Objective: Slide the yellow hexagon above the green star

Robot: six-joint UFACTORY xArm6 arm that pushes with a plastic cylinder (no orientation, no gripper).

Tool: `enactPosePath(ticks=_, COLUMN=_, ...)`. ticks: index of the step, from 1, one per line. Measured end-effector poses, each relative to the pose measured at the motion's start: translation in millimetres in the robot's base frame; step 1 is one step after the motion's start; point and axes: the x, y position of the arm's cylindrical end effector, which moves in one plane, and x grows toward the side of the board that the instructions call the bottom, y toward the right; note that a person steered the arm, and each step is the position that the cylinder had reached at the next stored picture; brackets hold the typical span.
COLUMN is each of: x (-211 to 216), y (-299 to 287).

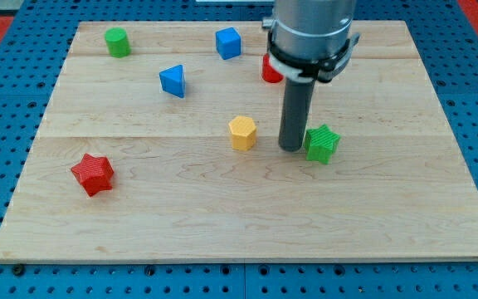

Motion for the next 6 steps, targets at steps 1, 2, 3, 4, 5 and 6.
enactPosePath(ticks=1, x=19, y=-44)
enactPosePath(ticks=2, x=0, y=-80)
enactPosePath(ticks=3, x=6, y=-115)
enactPosePath(ticks=4, x=-11, y=-129)
enactPosePath(ticks=5, x=-26, y=-46)
enactPosePath(ticks=6, x=-49, y=28)
